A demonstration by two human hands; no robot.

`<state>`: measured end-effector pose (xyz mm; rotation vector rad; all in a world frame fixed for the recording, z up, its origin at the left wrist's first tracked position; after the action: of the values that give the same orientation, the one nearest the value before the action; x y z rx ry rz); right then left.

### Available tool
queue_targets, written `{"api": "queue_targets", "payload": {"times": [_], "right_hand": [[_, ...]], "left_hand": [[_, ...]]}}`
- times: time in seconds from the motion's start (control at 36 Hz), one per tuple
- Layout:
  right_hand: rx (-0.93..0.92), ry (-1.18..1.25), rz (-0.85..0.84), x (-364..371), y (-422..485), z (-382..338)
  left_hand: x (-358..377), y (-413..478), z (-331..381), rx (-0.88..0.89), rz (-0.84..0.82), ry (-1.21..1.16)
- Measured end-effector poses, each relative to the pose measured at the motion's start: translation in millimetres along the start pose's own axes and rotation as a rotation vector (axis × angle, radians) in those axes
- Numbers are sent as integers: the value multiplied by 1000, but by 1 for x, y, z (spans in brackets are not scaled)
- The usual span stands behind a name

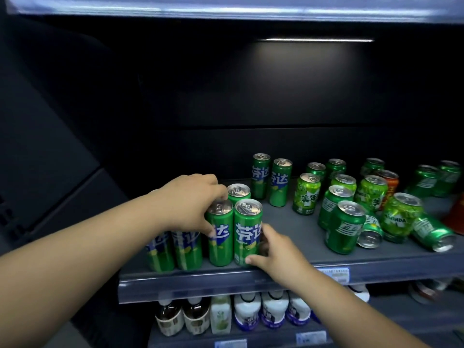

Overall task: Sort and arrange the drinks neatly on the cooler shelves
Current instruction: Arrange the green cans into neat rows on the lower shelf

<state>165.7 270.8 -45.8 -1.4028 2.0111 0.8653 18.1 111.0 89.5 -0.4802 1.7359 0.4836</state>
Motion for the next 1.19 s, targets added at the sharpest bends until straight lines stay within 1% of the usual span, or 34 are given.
{"api": "queue_targets", "payload": {"times": [0.14, 0.44, 0.75, 0.94, 1.08, 1.19], "right_hand": [[-10, 3, 5, 6, 2, 5], [-31, 41, 5, 11, 4, 17], [-77, 62, -60, 15, 8, 16], [-83, 61, 30, 24, 11, 16], [-41, 96, 40, 27, 10, 20], [-32, 77, 58, 31, 9, 22]], "left_hand": [[-1, -5, 3, 34, 19, 1], [1, -2, -1, 21, 68, 18], [0, -2, -4, 14, 63, 19], [6, -1, -13, 15, 60, -73], [9, -2, -16, 21, 52, -127], [10, -2, -14, 19, 47, -141]]}}
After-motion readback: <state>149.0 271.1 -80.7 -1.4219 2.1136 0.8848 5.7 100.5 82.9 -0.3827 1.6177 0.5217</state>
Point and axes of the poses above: each hand's wrist, its own y-axis towards the middle knuckle, its own x-axis out of the palm, z = x × y, the point moved 1 cm from there along y, towards the middle knuckle, and after that the axes turned 14 degrees about -x, right-handed, at the moved point
